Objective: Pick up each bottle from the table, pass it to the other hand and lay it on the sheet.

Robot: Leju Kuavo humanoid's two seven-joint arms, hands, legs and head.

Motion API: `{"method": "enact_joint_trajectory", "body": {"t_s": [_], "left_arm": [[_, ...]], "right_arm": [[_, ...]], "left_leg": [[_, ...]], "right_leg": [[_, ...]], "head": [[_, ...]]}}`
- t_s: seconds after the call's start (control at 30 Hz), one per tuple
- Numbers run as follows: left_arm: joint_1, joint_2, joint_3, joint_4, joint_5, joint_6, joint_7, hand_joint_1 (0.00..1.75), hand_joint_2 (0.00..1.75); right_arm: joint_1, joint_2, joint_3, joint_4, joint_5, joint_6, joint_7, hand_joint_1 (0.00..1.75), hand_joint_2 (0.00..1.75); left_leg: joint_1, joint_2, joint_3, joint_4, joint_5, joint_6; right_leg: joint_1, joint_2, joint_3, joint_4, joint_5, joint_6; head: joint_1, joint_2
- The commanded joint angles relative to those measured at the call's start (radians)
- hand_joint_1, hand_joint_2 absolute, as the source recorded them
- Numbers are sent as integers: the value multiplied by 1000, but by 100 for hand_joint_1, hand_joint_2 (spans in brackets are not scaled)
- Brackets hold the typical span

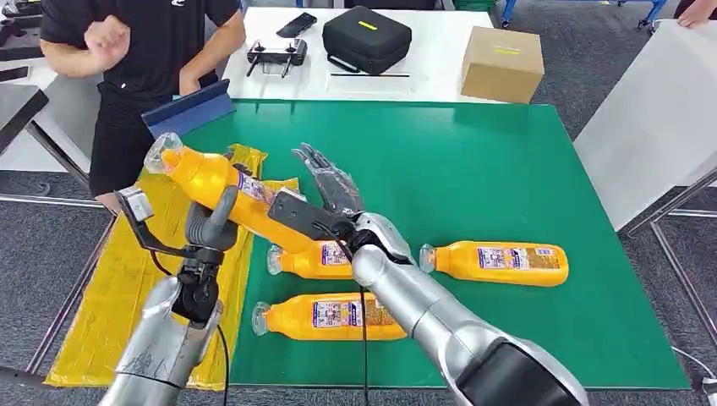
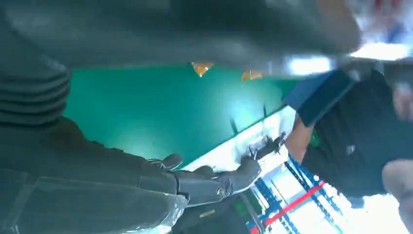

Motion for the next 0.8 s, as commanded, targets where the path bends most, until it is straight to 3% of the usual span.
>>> {"method": "enact_joint_trajectory", "body": {"t_s": [0.03, 0.2, 0.33, 0.57, 0.7, 0.8], "left_arm": [[19, 57, 87, -52, -30, 13, -9, 175, 175], [66, 90, 167, -112, -98, 29, -24, 175, 175], [84, 103, 199, -137, -160, 54, -47, 175, 175], [110, 195, 316, -243, -583, 287, -96, 175, 175], [74, 237, 276, -181, -922, 447, -77, 175, 175], [58, 249, 257, -134, -1031, 519, -87, 175, 175]], "right_arm": [[93, -130, -171, -373, 70, 52, 6, 0, 0], [209, -218, -230, -633, 85, 69, 9, 0, 0], [245, -240, -246, -672, 89, 71, 0, 0, 0], [373, -316, -313, -771, 113, 62, -18, 0, 0], [403, -318, -313, -800, 122, 66, -17, 0, 0], [402, -314, -305, -801, 127, 72, -12, 0, 0]], "left_leg": [[2, -2, 4, 0, -2, -4], [1, -2, 1, 0, -1, -2], [2, -2, 4, 1, -2, -4], [2, 0, 2, 0, -2, -3], [2, -2, 4, 1, -3, -5], [1, -2, 1, 0, -1, -3]], "right_leg": [[1, -3, 5, -1, -2, -2], [1, -3, 3, -1, -1, -1], [2, -3, 5, -1, -3, -3], [2, 0, 3, -2, -1, -2], [2, -3, 5, 0, -3, -3], [1, -2, 1, -1, -1, -2]], "head": [[0, 0], [0, 0], [0, 0], [0, 0], [0, 0], [0, 0]]}}
